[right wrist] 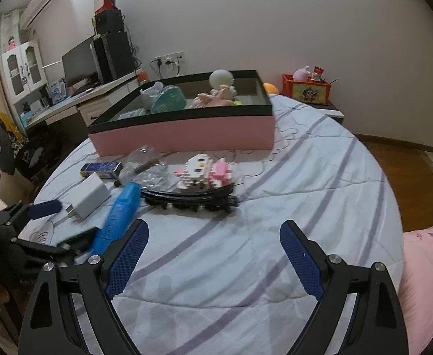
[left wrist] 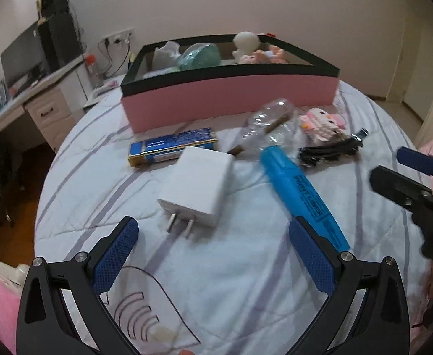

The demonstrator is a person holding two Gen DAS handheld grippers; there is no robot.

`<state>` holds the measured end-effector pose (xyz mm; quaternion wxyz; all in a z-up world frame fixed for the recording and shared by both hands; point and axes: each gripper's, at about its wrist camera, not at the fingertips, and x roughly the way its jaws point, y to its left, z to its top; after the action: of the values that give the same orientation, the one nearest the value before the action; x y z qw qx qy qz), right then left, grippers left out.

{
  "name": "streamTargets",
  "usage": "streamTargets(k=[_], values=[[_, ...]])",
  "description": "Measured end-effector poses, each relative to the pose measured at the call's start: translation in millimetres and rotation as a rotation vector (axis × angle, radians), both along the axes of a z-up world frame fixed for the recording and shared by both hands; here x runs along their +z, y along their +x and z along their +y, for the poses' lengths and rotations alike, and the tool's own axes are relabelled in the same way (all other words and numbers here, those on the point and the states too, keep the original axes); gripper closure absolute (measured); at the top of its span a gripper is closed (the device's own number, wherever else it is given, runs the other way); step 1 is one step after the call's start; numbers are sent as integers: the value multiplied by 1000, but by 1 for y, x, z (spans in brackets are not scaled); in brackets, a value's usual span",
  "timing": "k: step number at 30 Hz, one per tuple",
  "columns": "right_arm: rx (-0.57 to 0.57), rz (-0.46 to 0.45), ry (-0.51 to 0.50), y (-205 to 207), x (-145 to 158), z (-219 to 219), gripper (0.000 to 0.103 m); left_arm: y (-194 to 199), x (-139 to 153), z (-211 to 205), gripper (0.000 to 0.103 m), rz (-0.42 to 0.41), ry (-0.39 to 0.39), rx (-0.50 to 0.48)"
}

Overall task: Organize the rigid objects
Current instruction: 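Grasp the white charger with the left tool while the right tool grasps the blue highlighter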

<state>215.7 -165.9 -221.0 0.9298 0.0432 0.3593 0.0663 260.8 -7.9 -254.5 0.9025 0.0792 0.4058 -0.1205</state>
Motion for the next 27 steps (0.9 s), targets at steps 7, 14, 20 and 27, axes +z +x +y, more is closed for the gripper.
streamTargets(k=[7, 14, 20, 27], values=[[88, 42, 0, 6, -3, 44, 11, -23, 9, 48, 0, 7, -15, 85], [153, 117, -119, 27, -18, 88, 58, -27, 9, 66, 0, 18, -75, 105], [205, 117, -84, 14, -15, 66, 76, -10, 13, 45, 0, 15, -106, 53], [115, 109, -91, -14, -15, 17, 76, 29, 1, 20, 0, 63, -57, 47]])
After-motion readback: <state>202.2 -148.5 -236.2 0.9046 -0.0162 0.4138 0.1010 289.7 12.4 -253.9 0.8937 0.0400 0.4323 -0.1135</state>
